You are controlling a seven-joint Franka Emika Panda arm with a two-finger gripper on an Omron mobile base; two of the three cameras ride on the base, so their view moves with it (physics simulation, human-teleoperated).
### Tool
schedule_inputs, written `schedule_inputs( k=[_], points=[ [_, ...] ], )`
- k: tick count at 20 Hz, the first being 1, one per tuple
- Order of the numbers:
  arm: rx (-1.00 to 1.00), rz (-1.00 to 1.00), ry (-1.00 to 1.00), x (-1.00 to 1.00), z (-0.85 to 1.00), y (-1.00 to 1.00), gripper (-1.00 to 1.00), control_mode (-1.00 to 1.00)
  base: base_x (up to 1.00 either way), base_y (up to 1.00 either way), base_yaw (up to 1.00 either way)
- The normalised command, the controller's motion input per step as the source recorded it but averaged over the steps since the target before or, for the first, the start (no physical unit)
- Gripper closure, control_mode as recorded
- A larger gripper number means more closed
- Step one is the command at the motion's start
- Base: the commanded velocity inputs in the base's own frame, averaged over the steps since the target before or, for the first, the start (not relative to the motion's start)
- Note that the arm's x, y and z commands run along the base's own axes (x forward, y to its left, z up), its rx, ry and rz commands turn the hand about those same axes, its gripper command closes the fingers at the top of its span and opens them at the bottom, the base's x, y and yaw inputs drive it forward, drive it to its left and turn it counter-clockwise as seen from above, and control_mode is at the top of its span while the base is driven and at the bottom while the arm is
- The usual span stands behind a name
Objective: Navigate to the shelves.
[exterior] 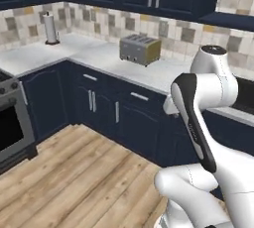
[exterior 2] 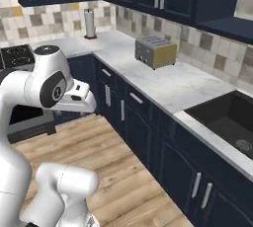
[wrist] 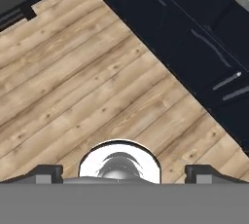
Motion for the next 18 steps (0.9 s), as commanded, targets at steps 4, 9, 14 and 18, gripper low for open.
schedule_inputs(
  k=[4,9,14,18],
  points=[
    [0.00,0.00,0.00,0.00,0.00,0.00,-1.00,1.00,0.20,-0.92,-0.50],
    [0.00,0.00,0.00,0.00,0.00,0.00,-1.00,1.00,0.32,-0.82,-0.54],
    [0.00,0.00,0.00,0.00,0.00,0.00,-1.00,1.00,0.41,-0.54,-0.57],
    [0.00,0.00,0.00,0.00,0.00,0.00,-1.00,1.00,0.29,-0.17,-0.58]
  ],
)
